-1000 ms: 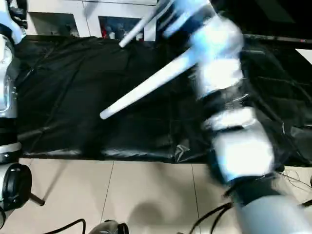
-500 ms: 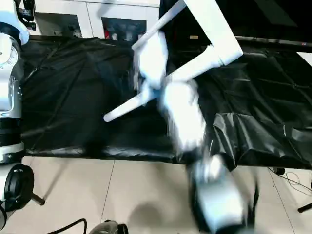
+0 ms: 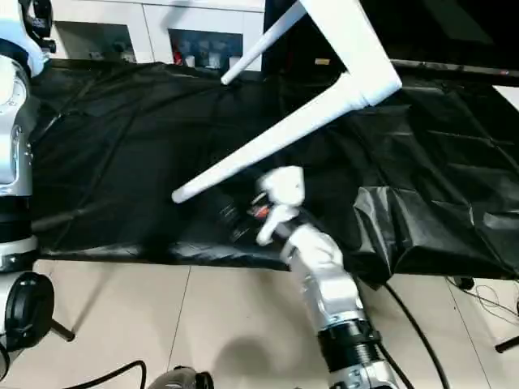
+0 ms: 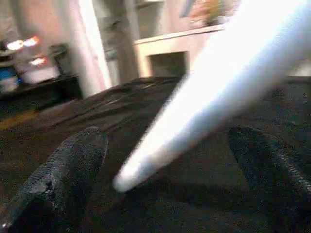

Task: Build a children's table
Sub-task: Flip table

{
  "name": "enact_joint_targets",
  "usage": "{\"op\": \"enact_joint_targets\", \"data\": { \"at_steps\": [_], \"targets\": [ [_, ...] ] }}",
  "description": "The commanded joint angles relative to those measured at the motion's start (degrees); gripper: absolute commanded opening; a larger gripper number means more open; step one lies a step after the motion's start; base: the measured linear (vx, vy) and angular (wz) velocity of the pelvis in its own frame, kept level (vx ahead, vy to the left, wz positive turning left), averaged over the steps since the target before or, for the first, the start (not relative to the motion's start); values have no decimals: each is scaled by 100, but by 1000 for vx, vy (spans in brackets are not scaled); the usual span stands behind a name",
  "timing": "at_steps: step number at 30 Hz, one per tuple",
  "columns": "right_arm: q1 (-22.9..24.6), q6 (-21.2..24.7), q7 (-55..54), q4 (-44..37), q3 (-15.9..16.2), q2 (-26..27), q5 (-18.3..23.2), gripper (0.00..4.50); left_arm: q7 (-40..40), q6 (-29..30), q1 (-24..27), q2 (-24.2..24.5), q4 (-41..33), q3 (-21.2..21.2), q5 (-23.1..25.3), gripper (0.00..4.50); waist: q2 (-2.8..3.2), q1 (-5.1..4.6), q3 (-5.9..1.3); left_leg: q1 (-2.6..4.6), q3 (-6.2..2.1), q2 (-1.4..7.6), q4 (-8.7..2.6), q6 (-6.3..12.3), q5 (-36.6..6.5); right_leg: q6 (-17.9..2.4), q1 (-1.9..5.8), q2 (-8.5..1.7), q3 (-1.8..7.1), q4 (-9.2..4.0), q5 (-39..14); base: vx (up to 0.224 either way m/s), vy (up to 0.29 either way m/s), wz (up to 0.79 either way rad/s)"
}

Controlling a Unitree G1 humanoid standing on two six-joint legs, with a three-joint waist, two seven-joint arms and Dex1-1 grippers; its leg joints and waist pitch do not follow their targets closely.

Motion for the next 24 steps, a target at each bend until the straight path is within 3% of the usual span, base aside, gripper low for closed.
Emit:
{"op": "enact_joint_targets", "data": {
  "at_steps": [1, 4, 9, 10, 13, 14, 22, 24],
  "targets": [
    [-144, 158, -285, -16, -152, 44, 120, 450, 1, 91, -34, -106, 39, 99, -316, 224, 15, -43, -466, 354, -441, 611, -605, -723, -2278, -923, 46, -489, 314, -479, -1139, 0, 0, 0],
    [-292, 320, -399, -55, -297, 141, 304, 450, -10, 108, -24, -82, 17, 107, -326, 224, 10, -35, -468, 350, -432, 608, -598, -680, -2189, -907, 58, -506, 320, -485, -1070, 0, 0, 0],
    [-831, 237, -559, 391, -566, 250, 376, 450, -34, 121, -9, -46, 19, 113, -333, 223, 17, -32, -489, 326, -389, 595, -577, -522, -1727, -1056, 90, -483, 304, -433, -540, 0, 0, 0],
    [-952, 196, -611, 515, -615, 255, 370, 416, -34, 121, -10, -45, 24, 111, -333, 222, 13, -32, -490, 320, -390, 597, -574, -509, -1709, -1078, 102, -501, 308, -431, -582, 0, 0, 0],
    [-1215, 201, -742, 713, -720, 277, 382, 410, -29, 125, -11, -44, 32, 113, -332, 222, 16, -36, -481, 331, -388, 605, -584, -544, -1731, -1069, 95, -484, 301, -435, -701, 0, 0, 0],
    [-1282, 189, -743, 738, -728, 285, 393, 381, -21, 134, 2, -42, 23, 120, -330, 222, 18, -42, -481, 333, -390, 607, -588, -557, -1751, -1054, 95, -481, 300, -434, -714, 0, 0, 0],
    [-1436, 254, -581, 606, -829, 295, 541, 317, 43, 156, 112, -23, 6, 162, -337, 219, -37, -57, -477, 333, -383, 614, -596, -557, -1760, -986, 92, -486, 308, -449, -825, 0, 0, 0],
    [-1530, 236, -622, 588, -933, 220, 581, 286, 59, 147, 153, -33, 11, 186, -350, 217, -25, -55, -484, 337, -378, 609, -591, -552, -1708, -986, 89, -486, 305, -440, -799, 0, 0, 0]
  ]
}}
